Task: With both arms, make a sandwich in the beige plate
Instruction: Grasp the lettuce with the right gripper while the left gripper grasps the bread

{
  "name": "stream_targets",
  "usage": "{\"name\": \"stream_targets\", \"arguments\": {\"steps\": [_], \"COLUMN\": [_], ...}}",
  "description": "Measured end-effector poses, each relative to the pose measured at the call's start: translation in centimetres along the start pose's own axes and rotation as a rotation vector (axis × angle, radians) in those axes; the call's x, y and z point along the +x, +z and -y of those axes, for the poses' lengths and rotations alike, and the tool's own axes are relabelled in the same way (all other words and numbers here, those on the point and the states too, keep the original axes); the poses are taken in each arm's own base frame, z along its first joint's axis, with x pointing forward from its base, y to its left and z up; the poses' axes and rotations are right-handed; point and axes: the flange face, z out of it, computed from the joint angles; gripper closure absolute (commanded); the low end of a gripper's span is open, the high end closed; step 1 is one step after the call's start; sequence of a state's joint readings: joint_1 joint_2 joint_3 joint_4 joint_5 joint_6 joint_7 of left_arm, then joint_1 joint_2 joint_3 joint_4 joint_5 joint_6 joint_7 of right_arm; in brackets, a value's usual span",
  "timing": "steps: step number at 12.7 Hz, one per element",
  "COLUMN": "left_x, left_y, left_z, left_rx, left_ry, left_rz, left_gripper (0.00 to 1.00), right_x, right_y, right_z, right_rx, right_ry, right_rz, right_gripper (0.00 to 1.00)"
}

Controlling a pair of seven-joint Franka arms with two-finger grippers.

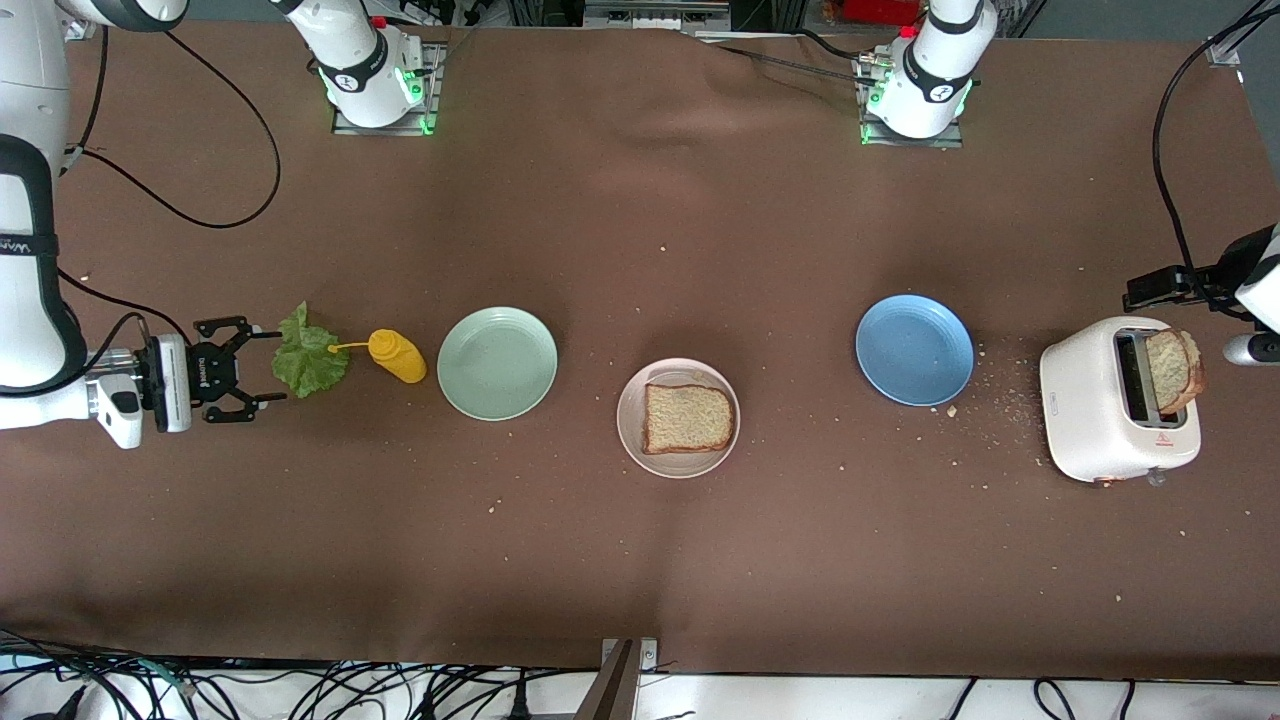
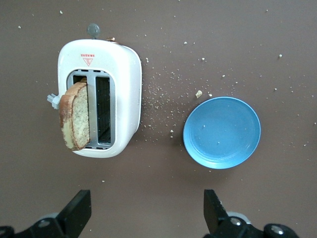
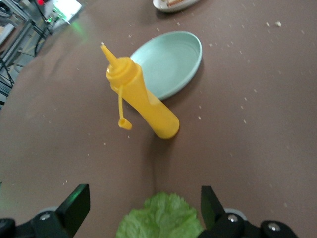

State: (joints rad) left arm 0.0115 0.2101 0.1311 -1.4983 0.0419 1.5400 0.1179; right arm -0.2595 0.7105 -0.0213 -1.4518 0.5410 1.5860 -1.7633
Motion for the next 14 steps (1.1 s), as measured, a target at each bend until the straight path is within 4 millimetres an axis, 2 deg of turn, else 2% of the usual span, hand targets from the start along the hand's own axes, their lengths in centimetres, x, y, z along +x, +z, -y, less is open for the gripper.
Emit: {"name": "stream_targets", "arguments": {"steps": [2,4,8,9,10,11,12,13,14], "left_x": [0.1,0.4,1.4,1.8,2.2,2.7,3.0,3.3,3.6], "left_y": [0.5,1.4,4.2,5.0,5.9,6.7,7.4,8.1,8.8], "left_z": [2.0,4.7,9.0,9.5,9.9,10.2,10.5,10.9,11.1], "left_rx": [-0.002,0.006,0.006,0.007,0.008,0.008,0.009,0.009,0.009], "left_ry": [0.012,0.031,-0.001,-0.004,-0.007,-0.01,-0.014,-0.019,-0.021], "left_rz": [0.001,-0.004,-0.004,-0.004,-0.002,0.0,0.0,0.003,0.007], "left_gripper": [0.0,0.0,0.0,0.0,0.0,0.0,0.0,0.0,0.0], "right_x": [-0.9,-1.5,-2.3,-2.8,-3.3,-3.6,-3.8,-3.9,-3.9], "right_y": [-0.5,0.2,4.3,5.7,7.1,8.1,8.6,8.6,8.4], "right_z": [-0.5,-1.0,-1.2,-1.1,-1.0,-0.8,-0.7,-0.6,-0.5], "right_rx": [-0.059,-0.118,-0.19,-0.197,-0.198,-0.194,-0.196,-0.203,-0.212], "right_ry": [0.148,0.3,0.559,0.6,0.636,0.666,0.695,0.721,0.743], "right_rz": [0.121,0.221,0.299,0.305,0.31,0.314,0.319,0.33,0.343], "right_gripper": [0.01,0.01,0.02,0.07,0.23,0.61,0.91,1.0,1.0]}}
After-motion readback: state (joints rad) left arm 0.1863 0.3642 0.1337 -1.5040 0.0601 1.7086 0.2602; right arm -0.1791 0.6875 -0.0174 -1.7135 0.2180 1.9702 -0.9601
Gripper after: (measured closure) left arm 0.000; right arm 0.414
